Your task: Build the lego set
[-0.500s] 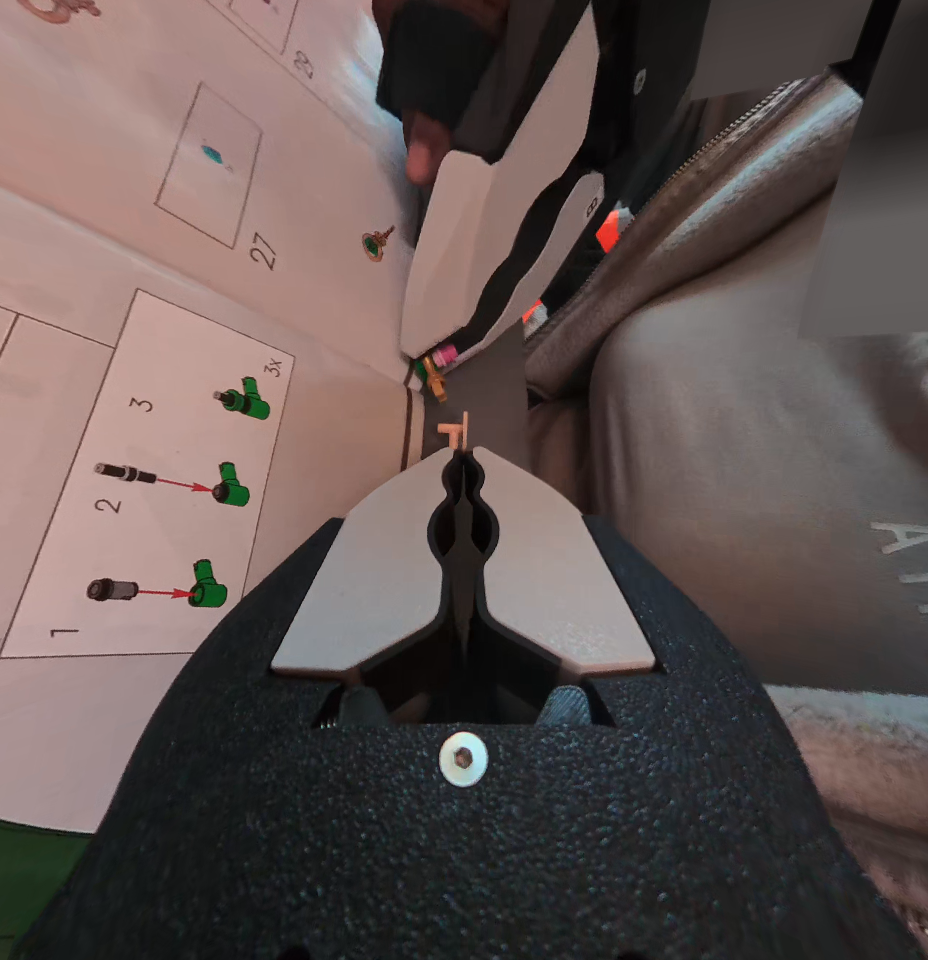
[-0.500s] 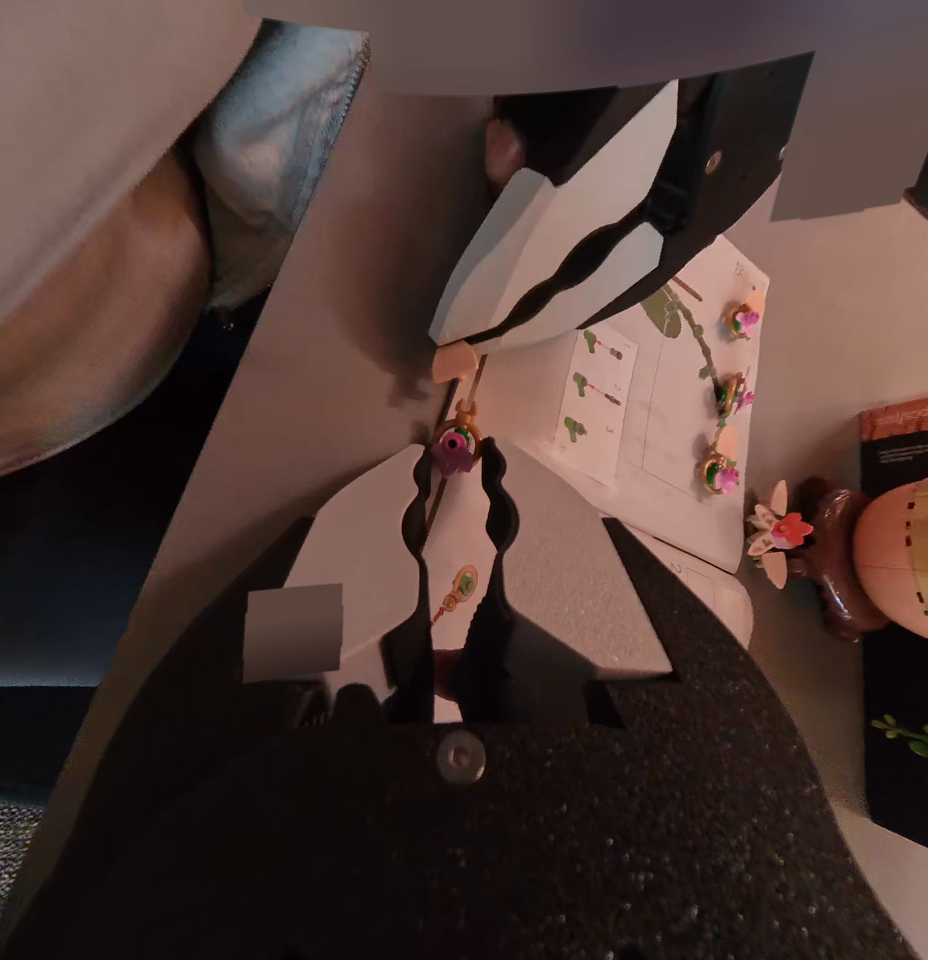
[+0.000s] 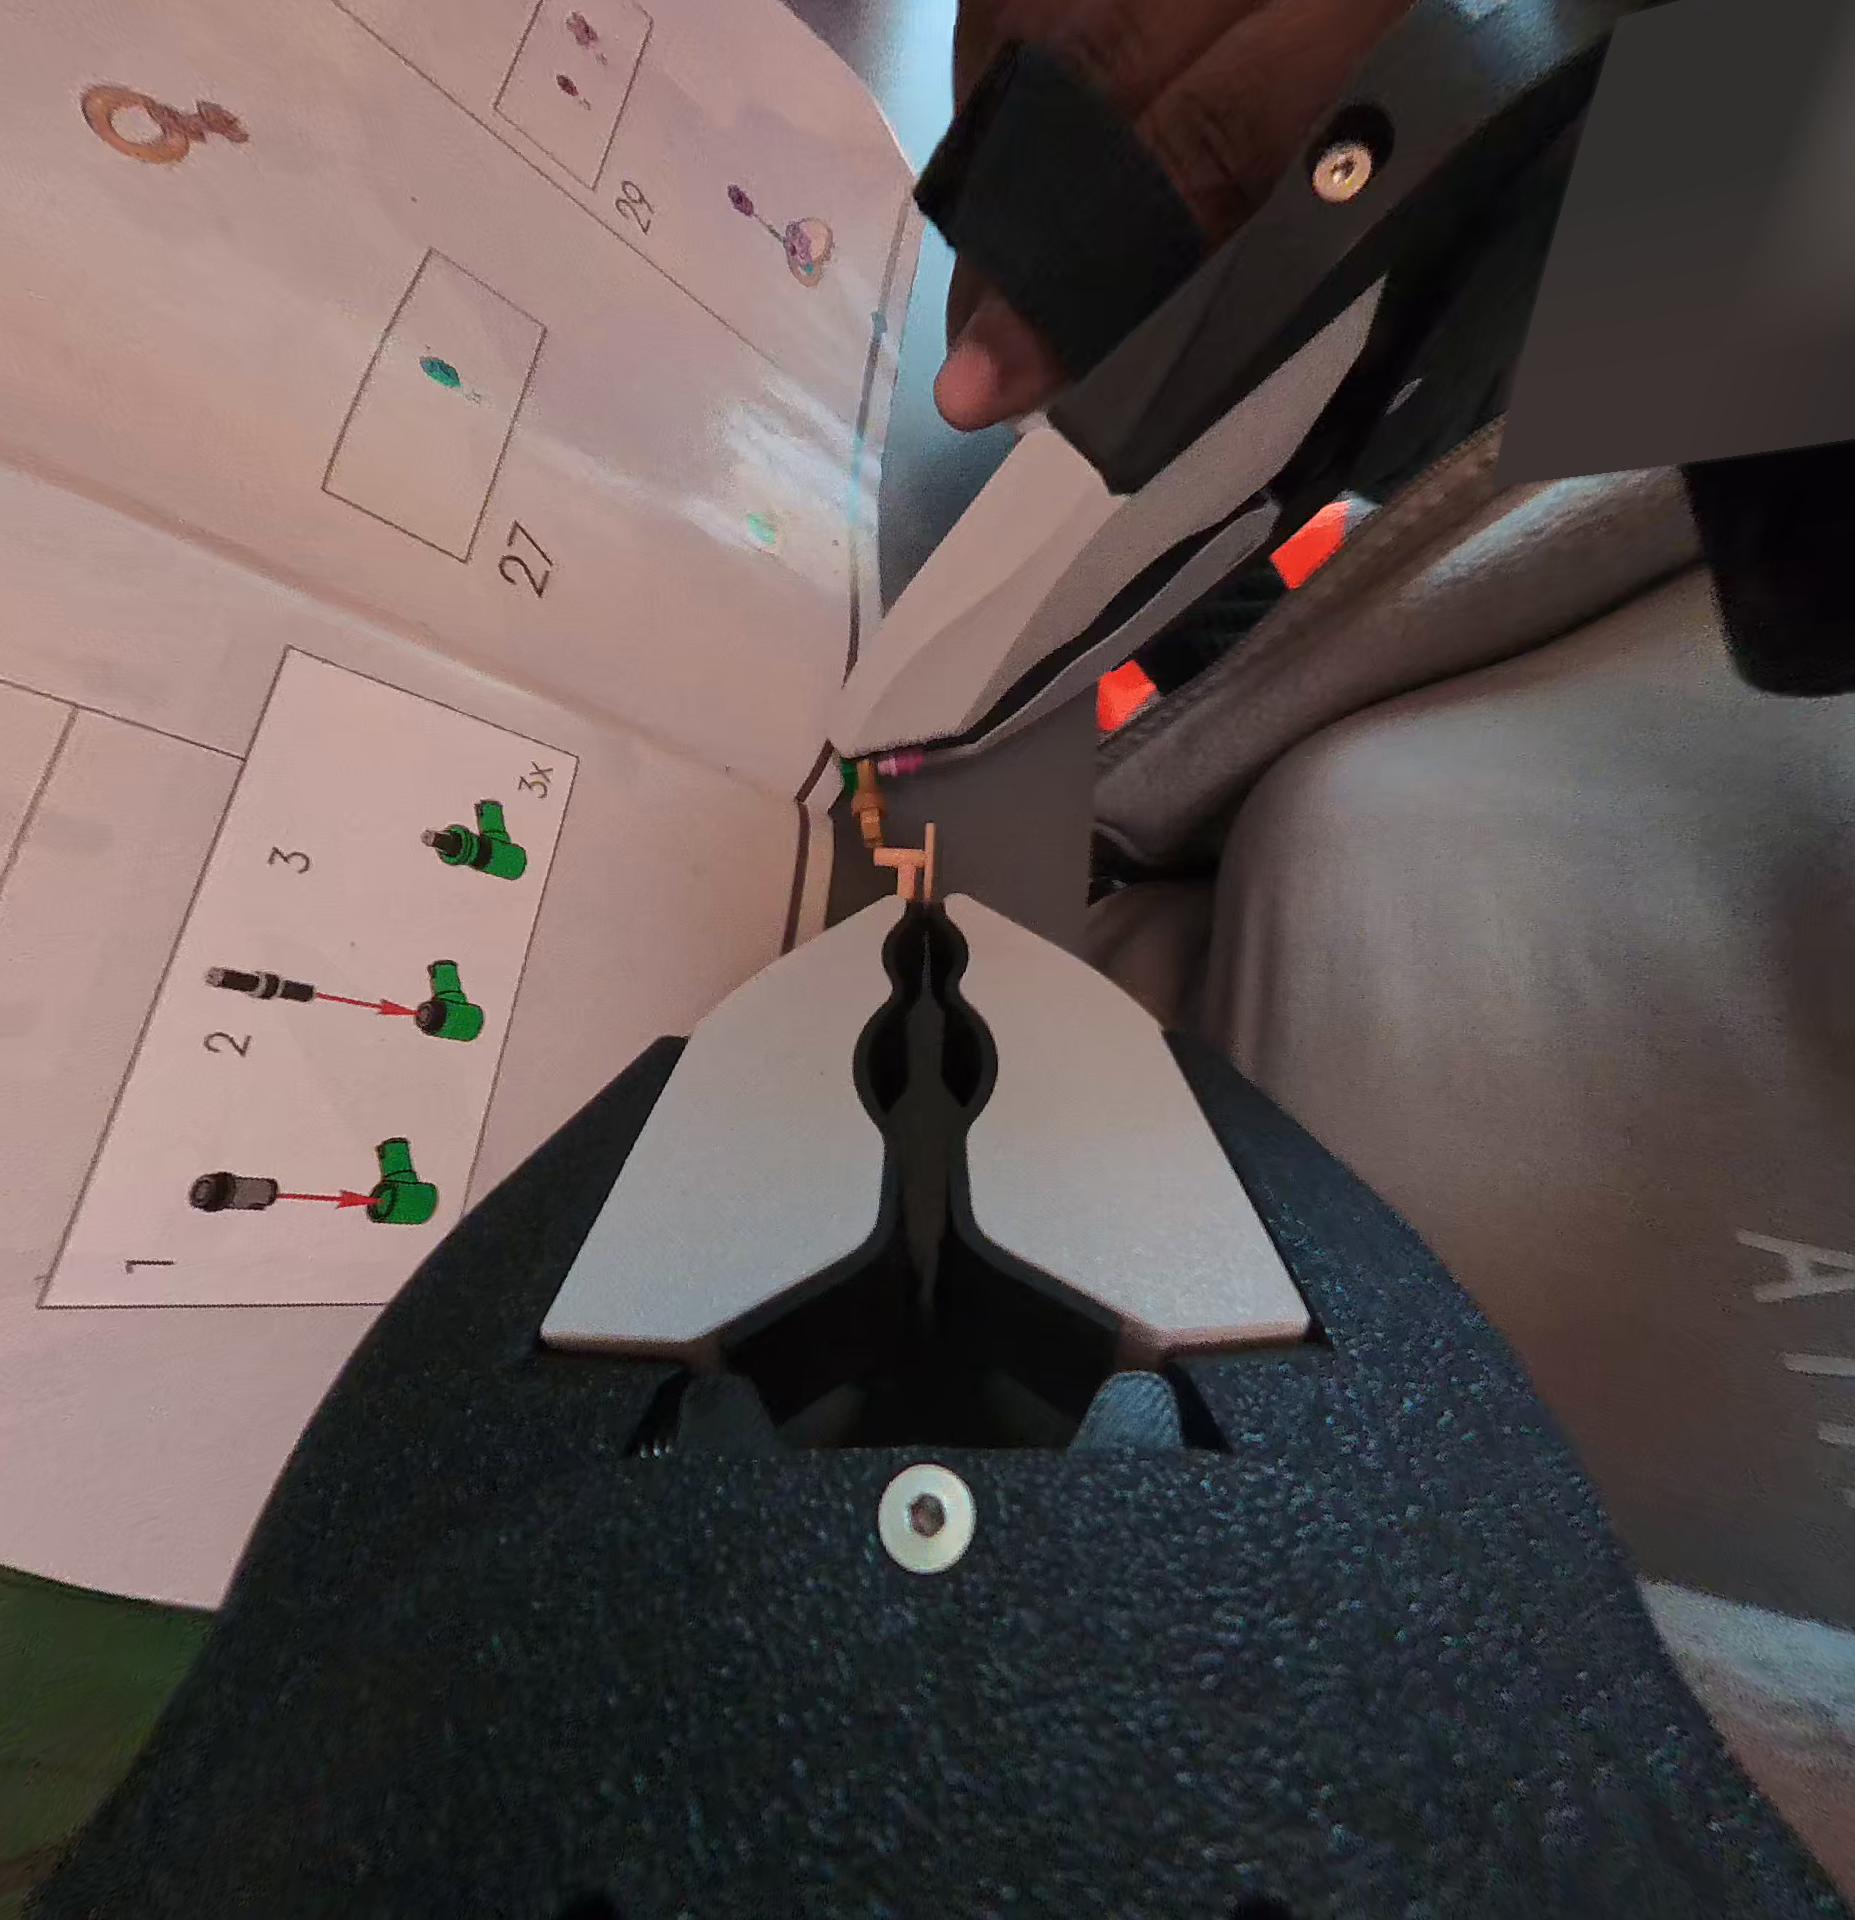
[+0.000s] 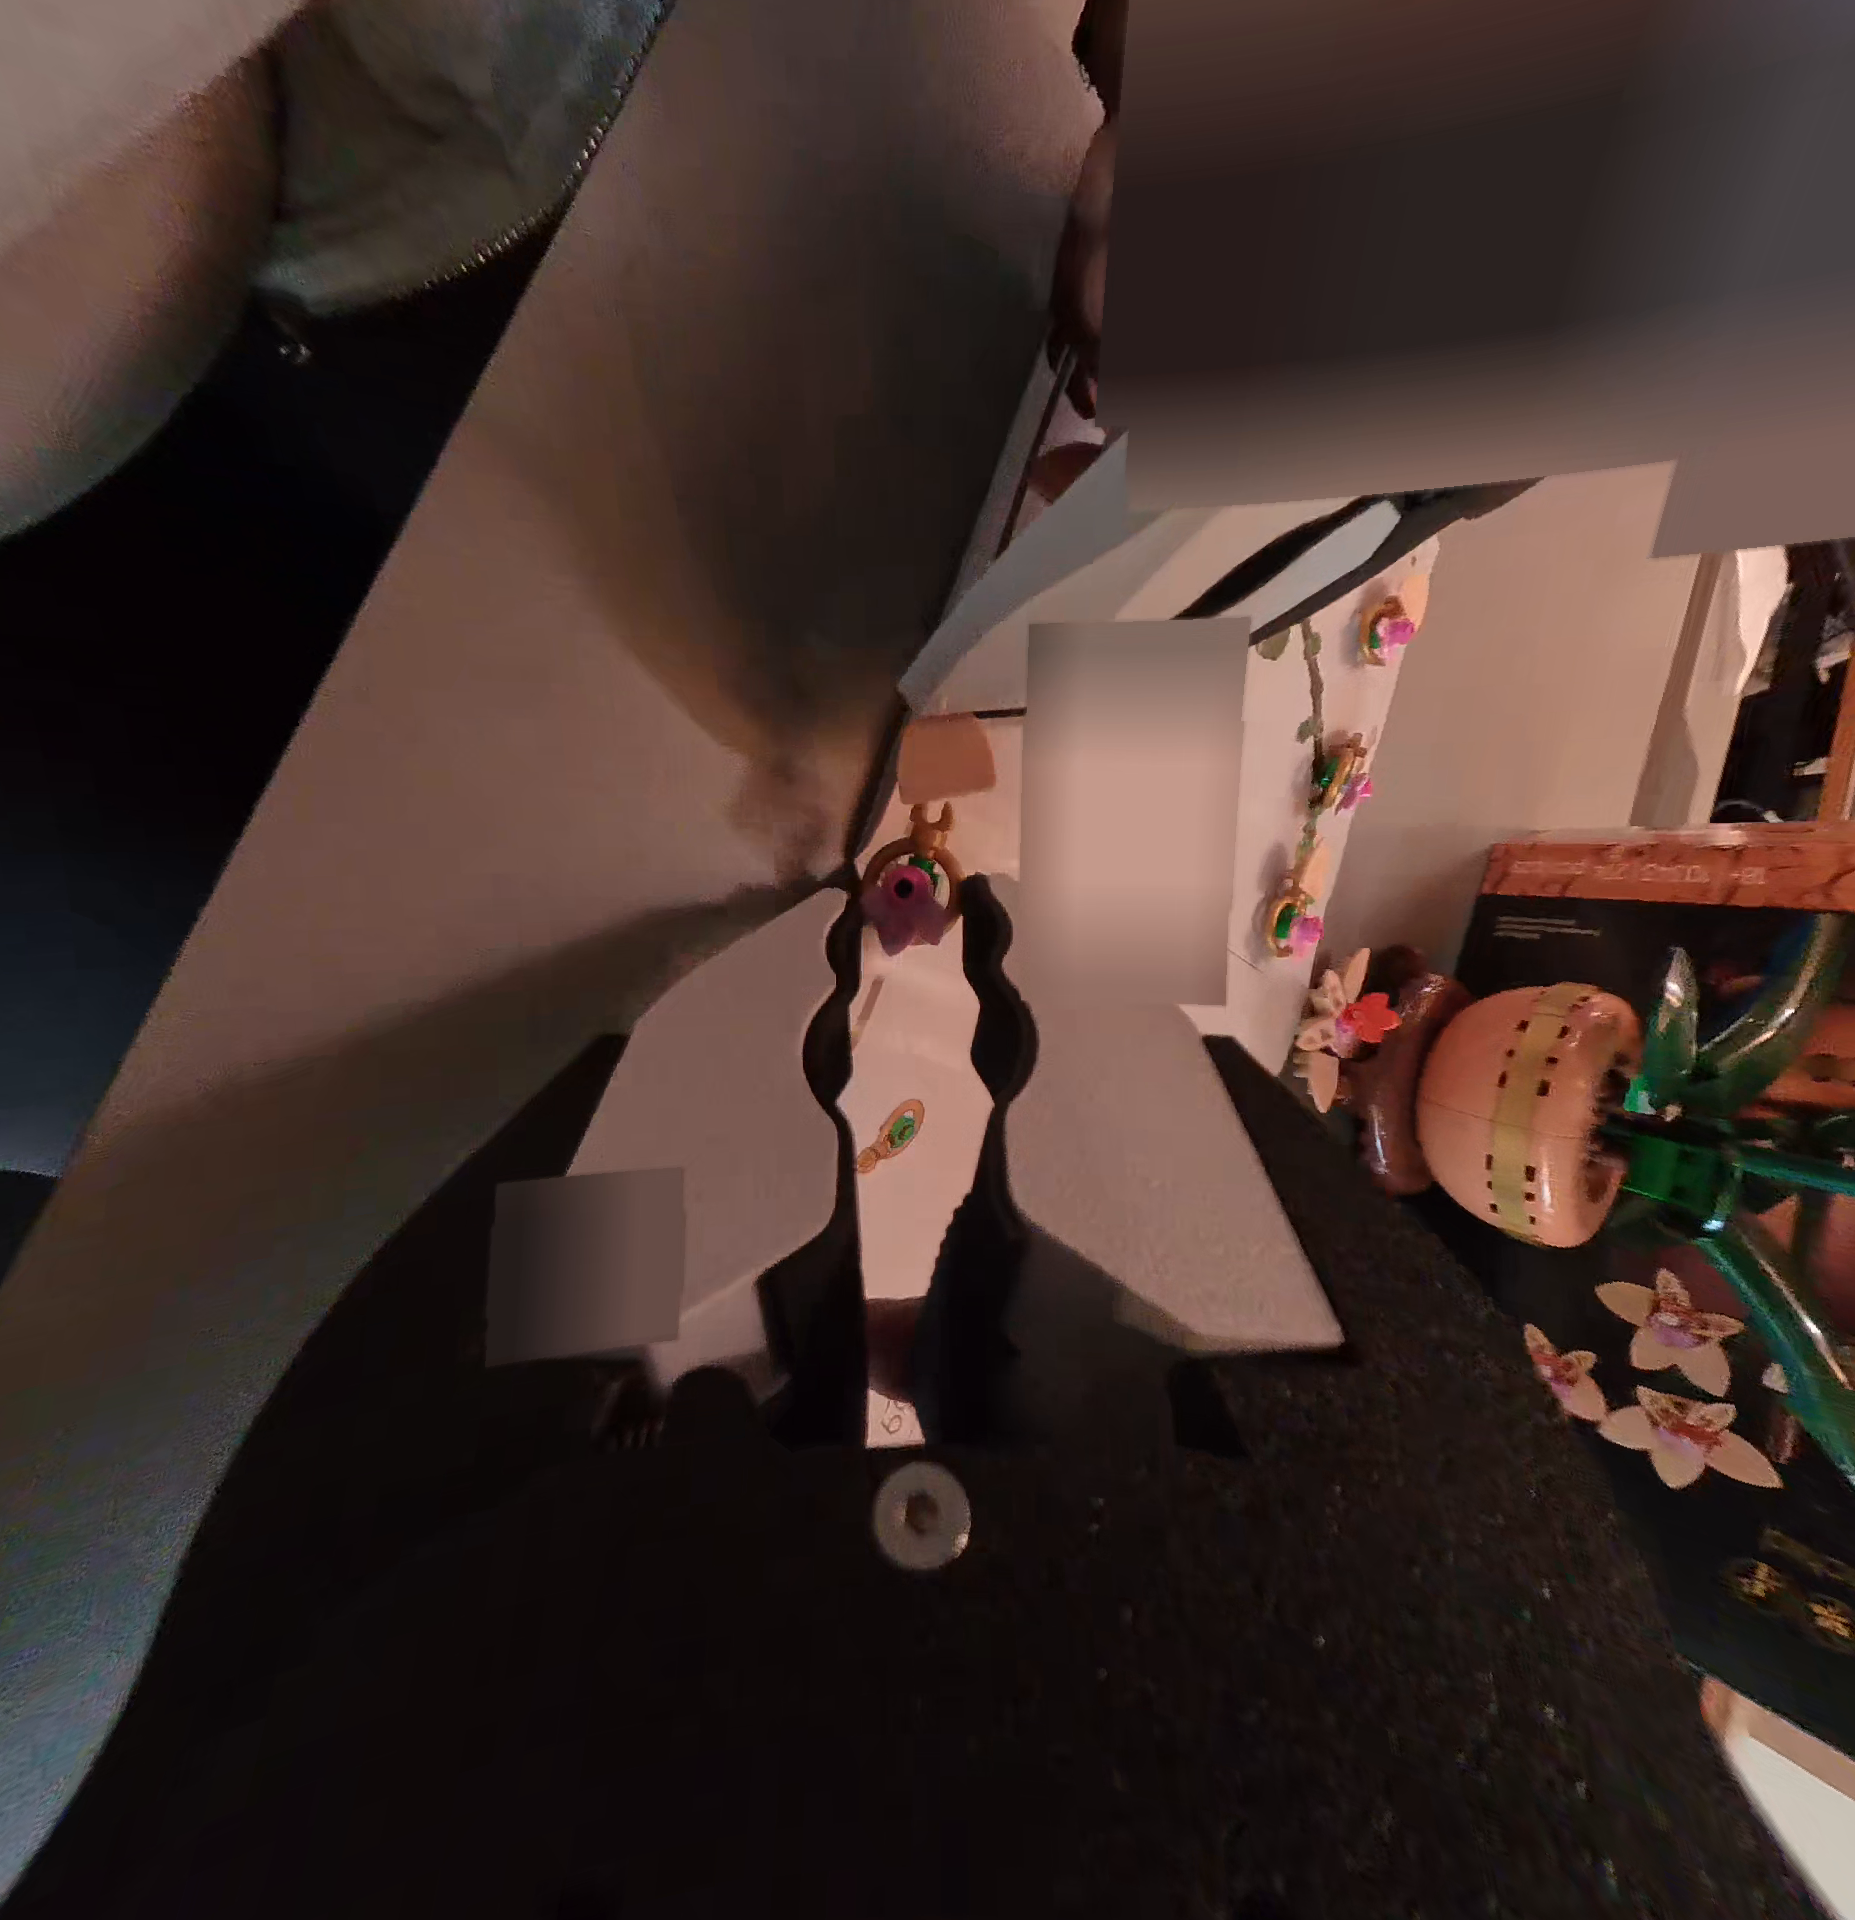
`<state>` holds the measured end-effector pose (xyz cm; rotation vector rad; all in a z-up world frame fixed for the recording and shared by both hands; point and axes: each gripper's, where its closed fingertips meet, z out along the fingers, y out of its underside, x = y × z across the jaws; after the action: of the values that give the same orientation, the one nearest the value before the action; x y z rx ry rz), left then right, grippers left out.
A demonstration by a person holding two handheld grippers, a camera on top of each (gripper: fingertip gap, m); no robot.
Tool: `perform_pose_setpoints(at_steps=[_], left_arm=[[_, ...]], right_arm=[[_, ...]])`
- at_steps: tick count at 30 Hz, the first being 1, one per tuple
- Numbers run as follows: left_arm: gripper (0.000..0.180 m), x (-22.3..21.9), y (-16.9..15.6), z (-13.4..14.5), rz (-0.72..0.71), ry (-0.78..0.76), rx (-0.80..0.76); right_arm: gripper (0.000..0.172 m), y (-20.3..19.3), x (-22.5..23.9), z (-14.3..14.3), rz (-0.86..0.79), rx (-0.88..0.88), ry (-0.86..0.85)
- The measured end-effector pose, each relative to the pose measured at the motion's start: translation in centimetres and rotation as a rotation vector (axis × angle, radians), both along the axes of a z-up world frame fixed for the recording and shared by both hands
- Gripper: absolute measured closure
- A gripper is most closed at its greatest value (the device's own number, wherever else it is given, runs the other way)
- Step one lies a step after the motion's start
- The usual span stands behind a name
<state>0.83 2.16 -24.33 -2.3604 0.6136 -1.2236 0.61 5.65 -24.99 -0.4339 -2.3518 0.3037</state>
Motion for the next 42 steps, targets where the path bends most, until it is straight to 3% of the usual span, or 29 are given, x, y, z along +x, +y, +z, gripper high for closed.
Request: perform_pose_setpoints(at_steps=[4,16,29,42], left_arm=[[0.18,-0.2,0.4,-0.3,0.006,0.075,0.064],[0.18,-0.6,0.9,-0.7,-0.002,0.114,0.106],[0.18,-0.4,0.0,-1.6,-0.161,0.158,0.209],[0.18,-0.2,-0.6,-1.8,-0.21,0.135,0.206]], right_arm=[[0.154,0.2,-0.2,0.1,-0.011,0.014,0.005],[0.154,0.3,-0.4,0.1,-0.03,0.024,0.013],[0.155,-1.0,0.1,-0.3,-0.003,-0.037,-0.003],[0.154,-2.1,0.4,-0.4,0.035,-0.071,0.01]])
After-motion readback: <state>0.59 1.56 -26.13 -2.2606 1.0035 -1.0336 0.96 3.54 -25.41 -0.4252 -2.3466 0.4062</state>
